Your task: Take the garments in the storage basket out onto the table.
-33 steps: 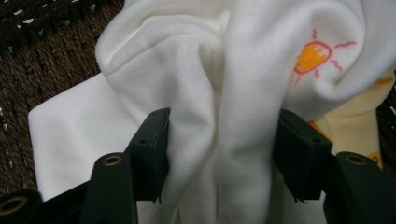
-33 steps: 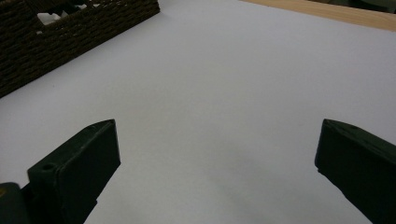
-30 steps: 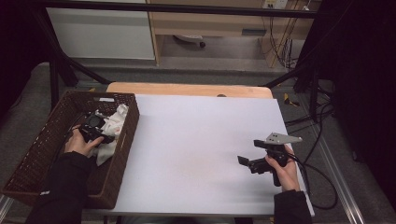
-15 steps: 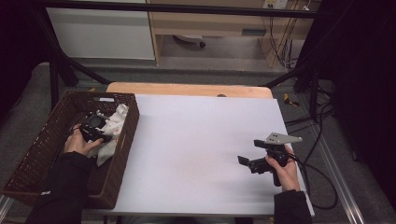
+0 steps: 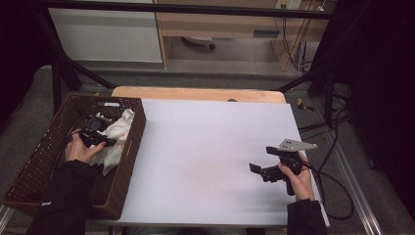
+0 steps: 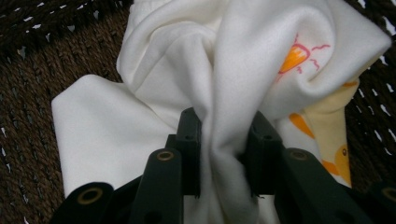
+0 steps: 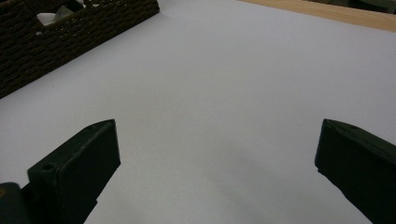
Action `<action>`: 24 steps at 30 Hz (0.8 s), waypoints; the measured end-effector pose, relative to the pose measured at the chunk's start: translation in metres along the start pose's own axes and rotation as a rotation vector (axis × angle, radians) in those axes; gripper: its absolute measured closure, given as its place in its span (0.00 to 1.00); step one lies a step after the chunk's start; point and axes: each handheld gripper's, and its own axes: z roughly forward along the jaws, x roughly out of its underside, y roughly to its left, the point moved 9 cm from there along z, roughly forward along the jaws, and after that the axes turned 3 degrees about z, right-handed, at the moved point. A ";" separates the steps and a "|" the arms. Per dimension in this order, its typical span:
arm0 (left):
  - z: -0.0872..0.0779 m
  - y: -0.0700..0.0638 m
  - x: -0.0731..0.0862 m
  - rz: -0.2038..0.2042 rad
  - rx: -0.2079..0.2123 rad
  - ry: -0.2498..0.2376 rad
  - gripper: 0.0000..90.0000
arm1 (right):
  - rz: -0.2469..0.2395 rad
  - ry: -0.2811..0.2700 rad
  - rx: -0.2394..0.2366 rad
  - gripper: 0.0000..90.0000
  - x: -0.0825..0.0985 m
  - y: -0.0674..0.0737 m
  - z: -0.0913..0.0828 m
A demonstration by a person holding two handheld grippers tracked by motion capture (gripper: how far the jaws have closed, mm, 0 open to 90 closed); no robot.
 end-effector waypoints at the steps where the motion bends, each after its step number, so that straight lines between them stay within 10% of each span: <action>1: -0.001 0.000 -0.001 -0.006 0.002 -0.004 0.77 | 0.000 0.001 0.000 0.01 0.000 0.000 0.000; 24: -0.036 -0.004 -0.010 -0.115 0.048 -0.087 0.78 | 0.003 -0.001 0.000 0.01 0.000 0.000 0.000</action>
